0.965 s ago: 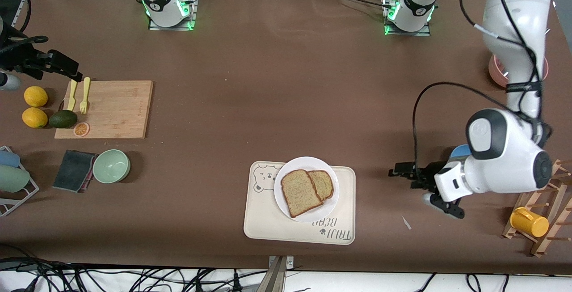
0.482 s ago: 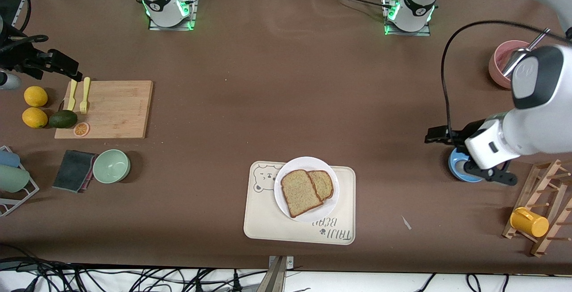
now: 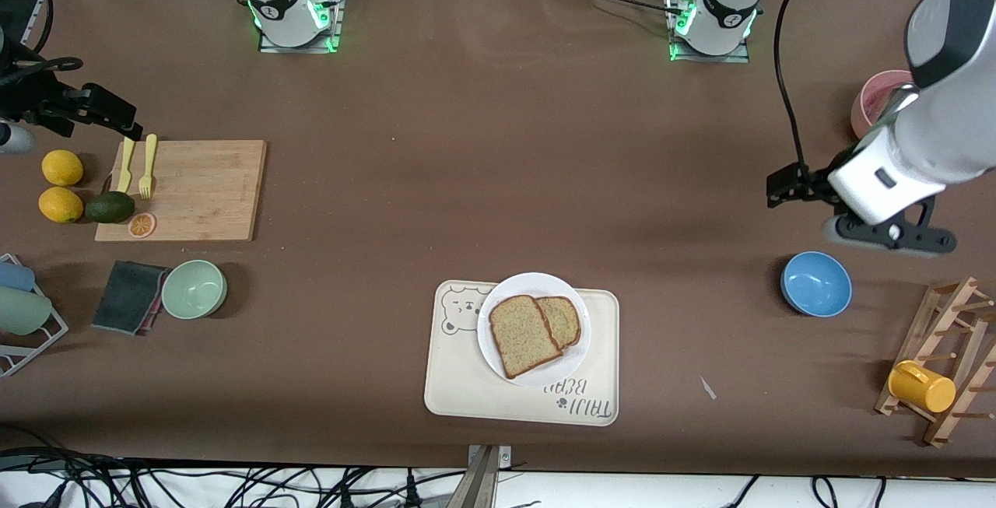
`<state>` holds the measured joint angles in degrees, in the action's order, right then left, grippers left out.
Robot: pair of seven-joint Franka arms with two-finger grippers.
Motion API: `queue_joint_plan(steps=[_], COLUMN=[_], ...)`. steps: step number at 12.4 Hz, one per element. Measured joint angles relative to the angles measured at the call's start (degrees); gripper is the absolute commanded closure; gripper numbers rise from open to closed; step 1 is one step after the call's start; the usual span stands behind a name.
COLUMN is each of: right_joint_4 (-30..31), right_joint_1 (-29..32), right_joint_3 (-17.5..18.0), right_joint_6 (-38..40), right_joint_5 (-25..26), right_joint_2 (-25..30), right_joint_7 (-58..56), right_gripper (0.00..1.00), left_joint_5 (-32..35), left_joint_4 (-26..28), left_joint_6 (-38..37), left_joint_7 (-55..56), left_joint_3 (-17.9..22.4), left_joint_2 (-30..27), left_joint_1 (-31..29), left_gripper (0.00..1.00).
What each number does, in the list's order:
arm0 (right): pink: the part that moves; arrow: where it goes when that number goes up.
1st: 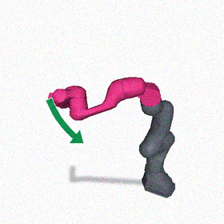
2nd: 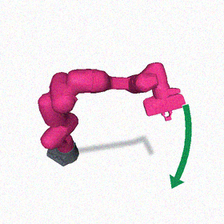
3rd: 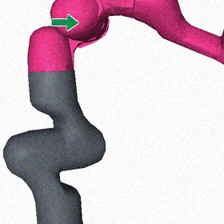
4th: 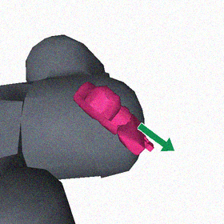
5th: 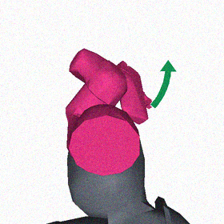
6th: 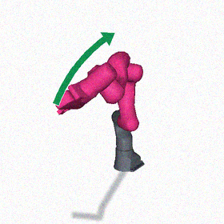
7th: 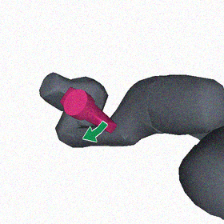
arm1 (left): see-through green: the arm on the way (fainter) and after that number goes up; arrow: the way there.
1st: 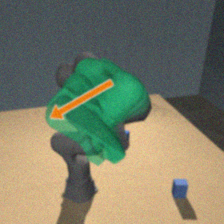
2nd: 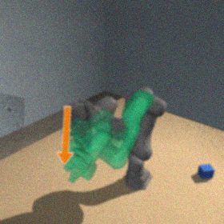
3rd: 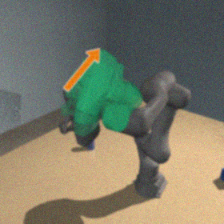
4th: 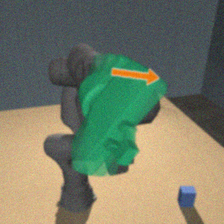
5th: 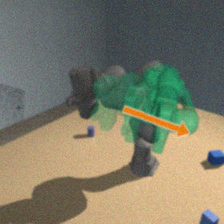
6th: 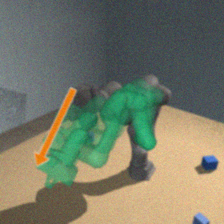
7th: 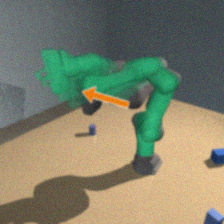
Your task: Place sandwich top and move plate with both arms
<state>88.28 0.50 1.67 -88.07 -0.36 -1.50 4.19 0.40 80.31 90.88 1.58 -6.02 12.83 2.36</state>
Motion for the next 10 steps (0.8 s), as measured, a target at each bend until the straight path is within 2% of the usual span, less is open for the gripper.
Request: queue_joint_plan(steps=[2, 4, 6, 10], right_joint_4=[-0.01, -0.01, -0.01, -0.01], right_joint_1=[0.00, 0.00, -0.01, -0.01], right_joint_3=[0.05, 0.07, 0.07, 0.07], right_joint_6=[0.00, 0.00, 0.00, 0.00], right_joint_5=[0.00, 0.00, 0.00, 0.00], right_joint_2=[0.01, 0.01, 0.01, 0.01], right_joint_7=[0.00, 0.00, 0.00, 0.00], right_gripper=[0.00, 0.00, 0.00, 0.00], left_joint_5=[0.00, 0.00, 0.00, 0.00], left_joint_4=[7.83, 13.32, 15.99, 17.25], left_joint_6=[4.57, 6.05, 6.34, 5.69], left_joint_7=[0.01, 0.01, 0.00, 0.00], left_joint_3=[1.87, 2.91, 3.43, 3.83], left_joint_2=[-6.66, -11.21, -13.68, -14.23], left_joint_1=[-0.03, -0.04, -0.04, -0.35], left_gripper=[0.00, 0.00, 0.00, 0.00])
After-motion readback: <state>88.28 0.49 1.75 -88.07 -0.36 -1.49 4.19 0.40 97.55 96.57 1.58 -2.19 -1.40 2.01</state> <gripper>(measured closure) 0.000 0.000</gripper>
